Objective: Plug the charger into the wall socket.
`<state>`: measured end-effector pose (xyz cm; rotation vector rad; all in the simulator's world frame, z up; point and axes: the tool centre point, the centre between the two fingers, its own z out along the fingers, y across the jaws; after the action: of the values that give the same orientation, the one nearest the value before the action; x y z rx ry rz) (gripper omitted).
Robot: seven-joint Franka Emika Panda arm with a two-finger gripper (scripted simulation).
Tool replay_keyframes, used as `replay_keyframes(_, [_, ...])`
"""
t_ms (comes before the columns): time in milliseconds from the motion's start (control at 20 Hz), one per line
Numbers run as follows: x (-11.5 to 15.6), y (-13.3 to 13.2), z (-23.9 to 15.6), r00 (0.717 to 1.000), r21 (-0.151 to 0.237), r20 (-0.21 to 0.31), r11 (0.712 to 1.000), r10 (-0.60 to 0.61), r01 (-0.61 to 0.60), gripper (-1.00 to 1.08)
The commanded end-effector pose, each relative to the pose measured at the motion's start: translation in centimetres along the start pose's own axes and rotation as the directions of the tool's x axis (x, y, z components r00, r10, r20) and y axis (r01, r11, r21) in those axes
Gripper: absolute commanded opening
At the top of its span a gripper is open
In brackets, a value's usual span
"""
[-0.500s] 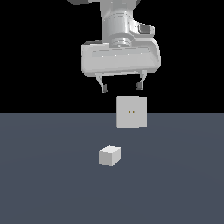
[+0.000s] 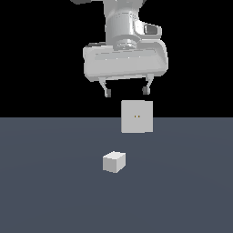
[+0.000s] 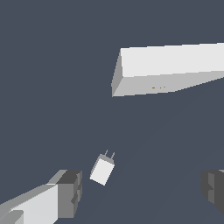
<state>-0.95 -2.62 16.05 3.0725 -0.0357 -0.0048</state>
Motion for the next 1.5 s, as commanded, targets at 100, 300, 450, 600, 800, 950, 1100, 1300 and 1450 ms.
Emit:
replay_keyframes(100, [-0.7,-0.1,0.6,0.999,0.0,-0.023,0.999,0.035,-0.035,1.0])
replay_keyframes(300, [-1.5,-0.4,1.4,0.995,0.002,-0.053,0.997,0.082,-0.082,1.0])
replay_keyframes(450, [-2.2,-0.6,2.2,0.989,0.005,-0.081,0.992,0.126,-0.126,1.0])
replay_keyframes(600, [-2.9,-0.9,3.1,0.979,0.01,-0.112,0.985,0.173,-0.173,1.0])
replay_keyframes(800, [-3.8,-1.4,4.4,0.96,0.018,-0.153,0.972,0.236,-0.236,1.0])
replay_keyframes(950, [-4.4,-1.7,5.3,0.943,0.026,-0.18,0.96,0.278,-0.278,1.0])
replay_keyframes(1100, [-4.9,-2.1,6.1,0.926,0.033,-0.206,0.948,0.317,-0.317,1.0])
replay_keyframes(1300, [-5.4,-2.5,7.2,0.901,0.042,-0.236,0.931,0.363,-0.363,1.0])
replay_keyframes(1450, [-5.7,-2.8,7.9,0.884,0.048,-0.255,0.919,0.391,-0.392,1.0])
